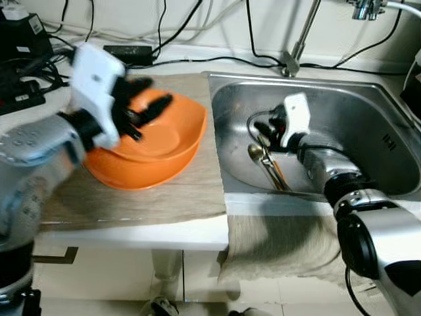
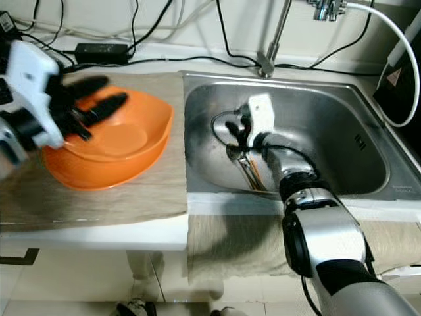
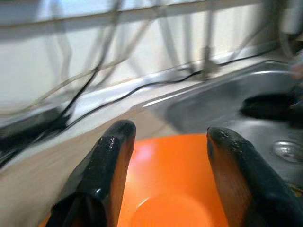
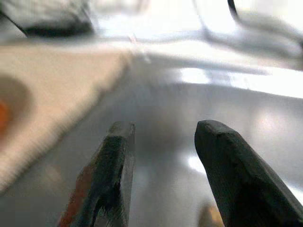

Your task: Kitchen organization

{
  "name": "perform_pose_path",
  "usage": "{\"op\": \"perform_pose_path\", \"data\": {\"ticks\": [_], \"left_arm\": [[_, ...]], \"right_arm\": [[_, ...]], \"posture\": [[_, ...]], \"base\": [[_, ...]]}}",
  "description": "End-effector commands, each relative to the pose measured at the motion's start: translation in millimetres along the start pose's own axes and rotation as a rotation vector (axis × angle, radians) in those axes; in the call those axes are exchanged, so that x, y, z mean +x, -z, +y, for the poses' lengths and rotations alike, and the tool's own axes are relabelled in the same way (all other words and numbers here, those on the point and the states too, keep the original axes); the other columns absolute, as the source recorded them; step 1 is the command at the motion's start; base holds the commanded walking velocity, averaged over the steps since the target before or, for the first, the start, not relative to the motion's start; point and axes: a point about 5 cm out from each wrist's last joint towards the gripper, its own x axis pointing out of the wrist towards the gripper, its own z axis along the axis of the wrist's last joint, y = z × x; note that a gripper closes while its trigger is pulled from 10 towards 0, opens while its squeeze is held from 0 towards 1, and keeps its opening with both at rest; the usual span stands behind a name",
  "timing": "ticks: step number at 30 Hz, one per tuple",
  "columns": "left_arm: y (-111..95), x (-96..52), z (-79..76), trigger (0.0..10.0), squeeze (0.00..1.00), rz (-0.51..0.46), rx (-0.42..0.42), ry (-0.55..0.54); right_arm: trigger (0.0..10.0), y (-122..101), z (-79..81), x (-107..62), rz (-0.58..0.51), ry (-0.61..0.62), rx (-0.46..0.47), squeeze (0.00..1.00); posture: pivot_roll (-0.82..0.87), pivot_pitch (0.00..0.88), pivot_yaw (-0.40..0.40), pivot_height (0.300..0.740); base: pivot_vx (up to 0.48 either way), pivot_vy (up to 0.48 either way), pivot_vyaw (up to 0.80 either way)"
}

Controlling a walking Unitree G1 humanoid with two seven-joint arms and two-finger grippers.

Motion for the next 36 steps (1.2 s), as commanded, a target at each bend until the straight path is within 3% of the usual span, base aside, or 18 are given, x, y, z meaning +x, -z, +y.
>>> {"op": "perform_pose_path", "data": {"ticks": [1,3,6,9,13,15,17,18,19,20,21,22,36], "left_arm": [[3.7,-6.2,16.0,10.0,1.0,0.05,-0.056,-0.076],[12.6,-10.1,31.0,10.0,1.0,0.112,-0.128,-0.161],[17.2,-10.8,35.8,10.0,1.0,0.14,-0.139,-0.192],[33.0,-12.7,48.7,10.0,1.0,0.207,-0.222,-0.285],[40.1,-14.2,54.2,10.0,1.0,0.215,-0.302,-0.314],[45.0,-11.5,50.0,10.0,1.0,0.196,-0.449,-0.258],[46.2,-10.1,48.2,10.0,1.0,0.201,-0.475,-0.248],[49.5,-8.3,46.6,10.0,0.51,0.228,-0.488,-0.255],[49.5,-8.3,46.6,10.0,0.51,0.228,-0.488,-0.255],[51.1,-6.7,44.6,10.0,0.15,0.238,-0.508,-0.241],[50.9,-6.0,43.6,10.0,0.15,0.233,-0.52,-0.23],[49.9,-4.5,41.8,10.0,0.0,0.215,-0.55,-0.211],[66.5,0.5,22.9,10.0,0.0,0.308,-0.607,-0.151]], "right_arm": [[10.0,-16.4,4.3,-3.2,-0.108,-0.062,0.004,0.0],[10.0,-24.8,13.7,-14.5,-0.185,-0.127,0.01,0.0],[10.0,-27.2,18.2,-20.8,-0.206,-0.153,0.007,0.0],[10.0,-32.5,33.2,-42.8,-0.245,-0.244,0.01,0.0],[10.0,-33.1,41.6,-58.3,-0.253,-0.304,0.027,0.0],[10.0,-28.6,49.3,-73.3,-0.238,-0.34,0.072,0.0],[10.0,-27.1,51.3,-75.5,-0.231,-0.345,0.088,0.0],[10.0,-25.5,55.2,-78.3,-0.215,-0.347,0.095,0.0],[10.0,-25.5,55.2,-78.3,-0.215,-0.347,0.095,0.0],[10.0,-25.7,60.8,-82.1,-0.199,-0.373,0.102,0.0],[10.0,-25.8,62.7,-83.2,-0.193,-0.385,0.106,0.0],[10.0,-25.7,65.1,-85.1,-0.182,-0.404,0.105,0.0],[10.0,-24.7,79.9,-99.0,-0.111,-0.519,0.059,0.0]], "posture": [[0.05,0.004,-0.076,0.74],[0.05,0.0,-0.074,0.74],[0.05,0.0,-0.074,0.74],[0.05,0.0,-0.071,0.74],[0.04,0.0,-0.067,0.74],[0.04,0.0,-0.062,0.74],[0.03,0.0,-0.061,0.74],[0.04,0.0,-0.064,0.74],[0.04,0.0,-0.064,0.74],[0.04,0.0,-0.063,0.74],[0.04,0.0,-0.063,0.74],[0.03,0.0,-0.066,0.74],[0.03,0.0,-0.065,0.74]], "base": [[0.0,0.0,0.0],[0.0,0.0,0.0],[0.0,0.0,0.0],[0.0,0.0,0.0],[0.0,0.0,0.0],[0.0,0.0,0.0],[0.0,0.0,0.0],[0.0,0.0,0.0],[0.0,0.0,0.0],[0.0,0.0,0.0],[0.0,0.0,0.0],[0.0,0.0,0.0],[0.0,0.0,0.0]]}}
